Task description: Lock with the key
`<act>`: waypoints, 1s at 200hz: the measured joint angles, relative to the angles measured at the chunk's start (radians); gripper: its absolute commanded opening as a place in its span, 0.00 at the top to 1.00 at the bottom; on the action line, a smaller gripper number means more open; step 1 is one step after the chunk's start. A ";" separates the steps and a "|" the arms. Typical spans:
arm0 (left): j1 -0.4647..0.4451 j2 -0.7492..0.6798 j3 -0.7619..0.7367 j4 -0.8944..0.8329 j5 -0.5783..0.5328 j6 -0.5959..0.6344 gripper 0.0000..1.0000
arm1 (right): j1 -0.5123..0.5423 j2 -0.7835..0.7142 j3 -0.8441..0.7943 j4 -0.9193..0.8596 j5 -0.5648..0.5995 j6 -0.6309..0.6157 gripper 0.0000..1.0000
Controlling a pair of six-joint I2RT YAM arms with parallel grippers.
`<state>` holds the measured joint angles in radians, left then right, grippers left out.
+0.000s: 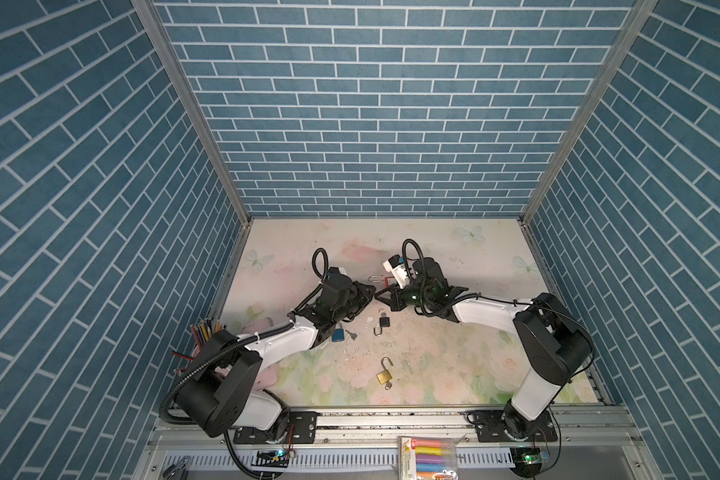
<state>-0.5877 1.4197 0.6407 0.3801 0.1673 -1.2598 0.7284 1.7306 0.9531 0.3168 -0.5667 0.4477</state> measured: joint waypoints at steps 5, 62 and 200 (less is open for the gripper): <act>0.003 0.000 0.000 0.000 0.003 0.001 1.00 | 0.000 0.000 0.000 0.001 0.001 0.000 1.00; 0.202 -0.032 -0.002 0.006 -0.088 0.011 1.00 | 0.011 -0.009 -0.050 0.014 -0.023 -0.003 1.00; -0.252 0.241 0.480 -0.581 -0.093 0.504 1.00 | -0.290 -0.505 -0.378 -0.265 0.089 0.072 1.00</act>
<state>-0.8398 1.6611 1.1210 -0.2008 0.0746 -0.7563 0.4381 1.2251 0.5747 0.0521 -0.4778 0.5198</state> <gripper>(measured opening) 0.233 0.041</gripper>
